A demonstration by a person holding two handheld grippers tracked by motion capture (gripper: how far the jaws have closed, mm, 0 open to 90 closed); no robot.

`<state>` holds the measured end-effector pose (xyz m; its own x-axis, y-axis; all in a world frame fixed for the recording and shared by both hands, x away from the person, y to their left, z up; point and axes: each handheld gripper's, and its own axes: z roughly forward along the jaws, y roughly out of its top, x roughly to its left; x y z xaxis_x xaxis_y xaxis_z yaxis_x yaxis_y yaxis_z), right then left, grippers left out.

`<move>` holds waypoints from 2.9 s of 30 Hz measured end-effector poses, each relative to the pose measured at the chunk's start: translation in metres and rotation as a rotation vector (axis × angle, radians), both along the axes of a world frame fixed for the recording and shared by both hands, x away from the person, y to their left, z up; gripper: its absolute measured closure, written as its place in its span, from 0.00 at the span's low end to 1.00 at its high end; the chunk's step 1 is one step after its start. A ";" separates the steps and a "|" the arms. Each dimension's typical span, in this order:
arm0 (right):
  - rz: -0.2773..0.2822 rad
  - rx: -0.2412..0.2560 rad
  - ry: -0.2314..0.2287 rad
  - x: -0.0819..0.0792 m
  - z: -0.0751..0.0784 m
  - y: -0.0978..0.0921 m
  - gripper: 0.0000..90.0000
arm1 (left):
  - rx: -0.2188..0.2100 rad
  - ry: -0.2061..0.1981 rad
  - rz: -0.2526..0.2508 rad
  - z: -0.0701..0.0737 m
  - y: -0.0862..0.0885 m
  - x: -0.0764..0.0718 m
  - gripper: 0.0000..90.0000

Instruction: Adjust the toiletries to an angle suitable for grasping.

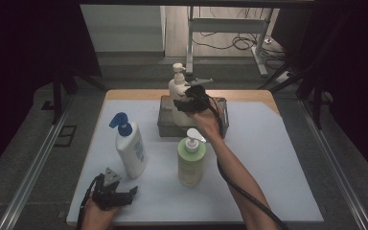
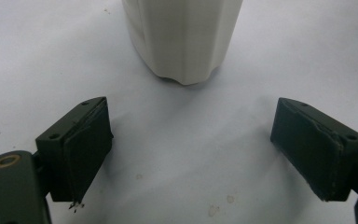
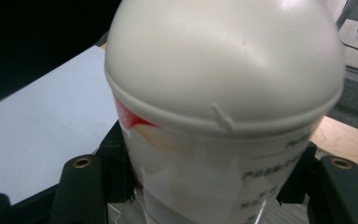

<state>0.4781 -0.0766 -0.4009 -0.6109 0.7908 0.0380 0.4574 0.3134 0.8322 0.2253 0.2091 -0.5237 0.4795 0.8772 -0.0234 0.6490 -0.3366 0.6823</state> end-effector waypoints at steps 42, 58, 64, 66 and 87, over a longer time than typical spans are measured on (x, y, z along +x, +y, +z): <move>0.086 -0.083 0.085 -0.013 -0.030 -0.019 0.37 | -0.002 0.000 0.001 0.000 0.000 0.000 0.14; 0.126 -0.059 0.107 -0.031 -0.037 -0.047 0.41 | -0.002 0.000 0.002 0.000 0.000 0.000 0.14; 0.119 -0.064 0.111 -0.038 -0.036 -0.062 0.50 | -0.001 0.000 0.002 0.000 0.000 0.000 0.14; 0.104 -0.060 0.126 -0.037 -0.037 -0.067 0.54 | 0.000 -0.001 0.002 0.000 0.000 0.000 0.13; -0.047 -0.106 0.153 -0.009 -0.048 -0.049 0.99 | -0.002 0.000 0.002 0.000 0.000 0.000 0.13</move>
